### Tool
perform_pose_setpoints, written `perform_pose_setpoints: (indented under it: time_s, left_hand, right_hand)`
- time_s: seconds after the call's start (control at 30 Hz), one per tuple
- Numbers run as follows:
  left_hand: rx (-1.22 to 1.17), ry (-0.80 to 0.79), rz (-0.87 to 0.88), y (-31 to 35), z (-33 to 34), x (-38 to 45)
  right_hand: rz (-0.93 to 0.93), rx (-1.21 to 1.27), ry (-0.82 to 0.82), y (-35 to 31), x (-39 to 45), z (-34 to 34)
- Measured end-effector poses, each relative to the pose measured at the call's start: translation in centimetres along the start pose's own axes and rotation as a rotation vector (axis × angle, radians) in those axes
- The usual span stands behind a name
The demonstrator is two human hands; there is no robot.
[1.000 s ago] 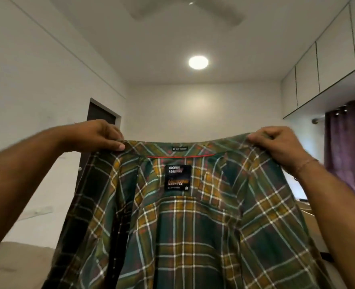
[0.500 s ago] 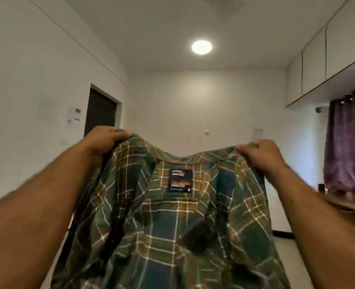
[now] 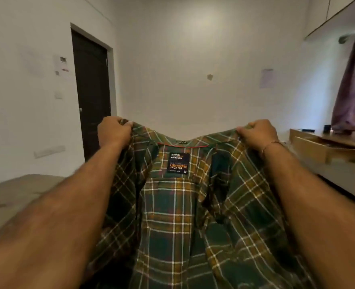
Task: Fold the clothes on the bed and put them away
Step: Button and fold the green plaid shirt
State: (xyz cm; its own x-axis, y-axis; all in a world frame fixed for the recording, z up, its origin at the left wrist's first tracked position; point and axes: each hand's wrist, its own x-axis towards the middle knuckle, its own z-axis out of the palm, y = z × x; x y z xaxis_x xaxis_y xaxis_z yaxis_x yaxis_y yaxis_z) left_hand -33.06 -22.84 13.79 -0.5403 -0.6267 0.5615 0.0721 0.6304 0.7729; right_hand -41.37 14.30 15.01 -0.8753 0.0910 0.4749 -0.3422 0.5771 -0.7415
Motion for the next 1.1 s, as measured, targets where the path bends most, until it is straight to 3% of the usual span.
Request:
perform_pose_setpoints:
  time_s: [0.17, 0.23, 0.3, 0.43, 0.53, 0.67, 0.77, 0.9, 1.0, 1.1]
  left_hand:
    - [-0.155, 0.015, 0.121, -0.1, 2.5, -6.2]
    - [-0.168, 0.004, 0.181, -3.3, 4.5, -11.8]
    - [-0.120, -0.108, 0.147, -8.6, 7.1, -18.3]
    - [0.210, -0.570, -0.086, -20.9, 12.0, -30.1]
    - [0.289, -0.699, -0.156, -25.4, 14.4, -34.6]
    - [0.231, -0.636, -0.242, -25.4, 17.3, -33.7]
    - [0.091, -0.429, -0.521, -27.1, 20.9, -31.6]
    - [-0.161, -0.128, -0.868, -30.9, 24.8, -31.6]
    - [-0.256, -0.109, -0.937, -32.0, 24.7, -32.4]
    - [-0.324, -0.143, -0.990, -32.7, 24.6, -32.1]
  right_hand:
    - [-0.076, 0.153, 0.065, 0.4, -4.4, 3.6]
    - [-0.144, 0.187, 0.117, 3.3, -10.3, 7.2]
    - [-0.129, 0.153, 0.056, 8.3, -17.1, 11.8]
    - [0.188, 0.052, -0.266, 19.9, -28.8, 19.6]
    - [0.462, 0.240, -0.317, 25.5, -32.1, 22.4]
    - [0.683, 0.388, -0.118, 27.3, -32.4, 23.5]
    - [0.632, 0.470, -0.060, 27.2, -30.6, 25.4]
    - [0.570, 0.468, -0.131, 28.2, -27.8, 27.2]
    - [0.699, 0.492, -0.104, 29.4, -26.7, 28.4]
    - [0.711, 0.499, -0.041, 29.6, -26.8, 29.0]
